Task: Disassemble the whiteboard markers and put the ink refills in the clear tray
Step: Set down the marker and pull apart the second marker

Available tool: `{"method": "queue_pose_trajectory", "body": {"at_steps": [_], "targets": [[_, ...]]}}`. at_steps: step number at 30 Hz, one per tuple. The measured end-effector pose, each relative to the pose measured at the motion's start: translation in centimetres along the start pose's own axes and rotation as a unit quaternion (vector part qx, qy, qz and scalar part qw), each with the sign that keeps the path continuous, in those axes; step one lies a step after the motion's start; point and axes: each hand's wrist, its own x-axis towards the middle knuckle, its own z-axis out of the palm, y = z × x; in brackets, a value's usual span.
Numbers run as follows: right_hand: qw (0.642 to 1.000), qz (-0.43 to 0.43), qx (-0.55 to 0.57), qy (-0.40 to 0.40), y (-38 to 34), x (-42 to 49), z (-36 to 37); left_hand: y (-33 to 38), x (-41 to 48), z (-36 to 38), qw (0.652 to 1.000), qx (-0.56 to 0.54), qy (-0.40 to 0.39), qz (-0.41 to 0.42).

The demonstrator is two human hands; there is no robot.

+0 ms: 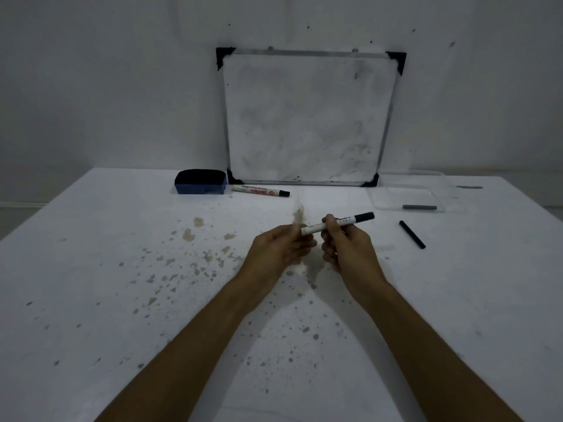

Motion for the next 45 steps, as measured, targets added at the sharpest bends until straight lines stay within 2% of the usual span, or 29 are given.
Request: {"method": "queue_pose_trajectory", "body": {"at_steps": [2,3,6,8,10,13,16,19,23,26,33,38,42,44,45], "targets": [[0.997,-0.042,-0.063,0.015,-0.3,-0.2,0.1,0.4,-0.5,0.3,0.976,-0.183,-0.023,-0.115],[0.992,-0.072,-0.105,0.02,-0.6,-0.4,0.2,0.4,-0.6,0.4,0.962,-0.229,-0.028,-0.146],[0.962,-0.183,-0.203,0.019,-1.1,-1.6,0.7,0.1,-1.0,0.8,0.948,-0.263,-0.036,-0.178],[0.922,-0.25,-0.296,-0.006,-0.7,-2.3,1.1,0.5,-1.3,1.1,0.947,-0.262,-0.034,-0.185],[0.88,-0.269,-0.389,-0.029,0.2,-2.5,1.5,0.6,-1.3,1.1,0.943,-0.269,-0.021,-0.197],[0.898,-0.249,-0.361,-0.023,0.6,-2.1,1.9,0.8,-0.9,0.9,0.94,-0.28,-0.023,-0.193],[0.894,-0.272,-0.356,-0.014,-0.1,-2.2,2.3,0.9,-1.1,1.0,0.937,-0.294,-0.026,-0.188],[0.912,-0.284,-0.297,0.002,-0.4,-2.9,2.3,1.0,-1.4,1.2,0.939,-0.289,-0.025,-0.185],[0.893,-0.269,-0.359,-0.028,0.0,-2.9,2.5,1.0,-1.2,0.9,0.943,-0.275,-0.017,-0.189],[0.921,-0.255,-0.295,0.0,-0.3,-2.7,2.2,1.3,-1.3,0.7,0.948,-0.254,-0.042,-0.186],[0.954,-0.205,-0.216,0.03,-1.3,-2.3,1.6,1.4,-0.8,-0.7,0.966,-0.155,-0.113,-0.174],[0.99,-0.081,-0.117,0.023,-1.5,-0.8,-0.7,2.5,-0.6,-2.5,0.969,0.015,-0.156,-0.188],[0.999,0.033,0.006,0.037,-1.7,0.3,-2.3,2.7,-0.1,-3.4,0.968,0.059,-0.188,-0.153],[0.998,0.054,0.009,0.04,-1.5,0.8,-2.9,2.6,0.3,-3.9,0.972,0.076,-0.186,-0.121],[0.998,0.054,-0.028,0.034,-1.4,1.0,-3.2,2.5,0.4,-4.0,0.975,0.089,-0.176,-0.1]]}}
